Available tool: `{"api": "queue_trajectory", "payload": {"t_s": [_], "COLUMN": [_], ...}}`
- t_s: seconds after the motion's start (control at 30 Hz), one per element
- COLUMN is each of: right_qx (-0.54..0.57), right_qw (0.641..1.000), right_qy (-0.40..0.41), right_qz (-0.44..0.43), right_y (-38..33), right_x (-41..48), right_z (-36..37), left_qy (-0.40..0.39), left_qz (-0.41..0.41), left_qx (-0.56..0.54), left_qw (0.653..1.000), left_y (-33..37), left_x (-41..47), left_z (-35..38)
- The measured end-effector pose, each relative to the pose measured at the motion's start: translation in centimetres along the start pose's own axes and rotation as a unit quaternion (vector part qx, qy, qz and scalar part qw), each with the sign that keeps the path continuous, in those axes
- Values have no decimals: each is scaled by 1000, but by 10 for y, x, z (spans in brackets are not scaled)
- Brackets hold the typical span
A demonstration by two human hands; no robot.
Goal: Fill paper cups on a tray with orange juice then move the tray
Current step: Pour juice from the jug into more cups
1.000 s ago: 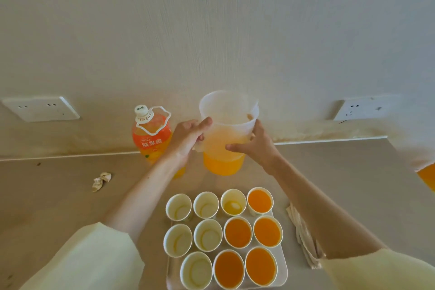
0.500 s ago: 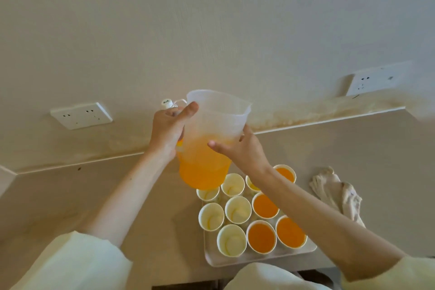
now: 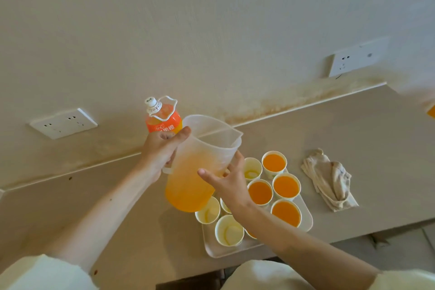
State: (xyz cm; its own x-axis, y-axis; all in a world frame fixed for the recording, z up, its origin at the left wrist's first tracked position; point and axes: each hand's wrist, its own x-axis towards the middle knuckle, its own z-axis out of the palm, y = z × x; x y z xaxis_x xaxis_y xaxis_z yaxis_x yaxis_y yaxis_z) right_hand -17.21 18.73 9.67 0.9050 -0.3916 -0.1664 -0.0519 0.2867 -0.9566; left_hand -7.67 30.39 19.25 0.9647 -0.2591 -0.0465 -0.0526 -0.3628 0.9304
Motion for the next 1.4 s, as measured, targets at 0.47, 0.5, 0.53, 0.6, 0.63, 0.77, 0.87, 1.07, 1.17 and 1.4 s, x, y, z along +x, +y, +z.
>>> {"api": "queue_trajectory", "payload": {"t_s": [0.47, 0.5, 0.53, 0.6, 0.63, 0.77, 0.87, 1.07, 1.17, 1.4], "right_qx": [36, 36, 34, 32, 32, 41, 55, 69, 76, 74], "right_qw": [996, 996, 996, 996, 996, 995, 994, 992, 991, 988], "right_qy": [-47, -46, -47, -47, -46, -47, -52, -59, -67, -75], "right_qz": [64, 66, 67, 68, 70, 74, 75, 85, 92, 110], "right_y": [15, 15, 17, 18, 19, 19, 20, 23, 23, 19], "right_x": [-8, -9, -10, -11, -11, -12, -13, -13, -12, -13], "right_z": [-6, -6, -6, -6, -6, -6, -8, -11, -12, -17], "left_qy": [-44, -49, -53, -57, -57, -56, -58, -67, -76, -80], "left_qz": [-51, -54, -57, -63, -66, -76, -77, -79, -85, -98], "left_qx": [78, 78, 76, 73, 72, 76, 83, 99, 108, 135], "left_qw": [995, 994, 994, 994, 994, 993, 992, 990, 988, 983], "left_y": [-2, -3, -5, -7, -9, -9, -9, -12, -13, -9], "left_x": [7, 7, 7, 6, 6, 3, 3, 6, 8, 8], "left_z": [8, 9, 9, 9, 9, 11, 15, 18, 19, 27]}}
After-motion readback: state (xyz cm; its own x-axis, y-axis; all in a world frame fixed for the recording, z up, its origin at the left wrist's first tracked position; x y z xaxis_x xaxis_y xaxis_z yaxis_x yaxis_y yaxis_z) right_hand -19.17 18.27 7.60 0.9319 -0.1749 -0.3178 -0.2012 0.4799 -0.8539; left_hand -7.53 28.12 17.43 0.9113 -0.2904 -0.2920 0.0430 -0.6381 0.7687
